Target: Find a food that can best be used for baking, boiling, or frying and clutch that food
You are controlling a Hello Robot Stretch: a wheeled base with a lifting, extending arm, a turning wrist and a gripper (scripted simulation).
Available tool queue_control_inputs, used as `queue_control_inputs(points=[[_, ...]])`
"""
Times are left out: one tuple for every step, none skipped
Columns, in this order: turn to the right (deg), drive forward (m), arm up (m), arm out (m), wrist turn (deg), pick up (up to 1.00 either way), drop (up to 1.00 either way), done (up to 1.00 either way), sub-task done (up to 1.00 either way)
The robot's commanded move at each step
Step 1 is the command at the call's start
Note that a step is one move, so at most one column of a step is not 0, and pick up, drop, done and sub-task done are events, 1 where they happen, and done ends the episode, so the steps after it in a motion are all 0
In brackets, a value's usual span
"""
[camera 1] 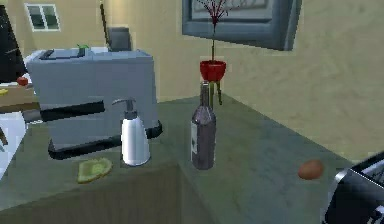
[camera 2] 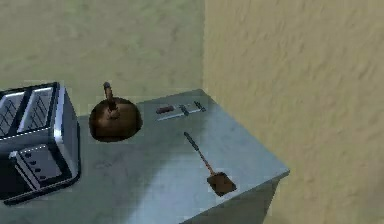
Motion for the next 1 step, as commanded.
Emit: queue_control_inputs(points=[[-45.0, 0.0, 0.0, 0.0, 0.0, 0.0, 0.0, 0.0, 0.0]])
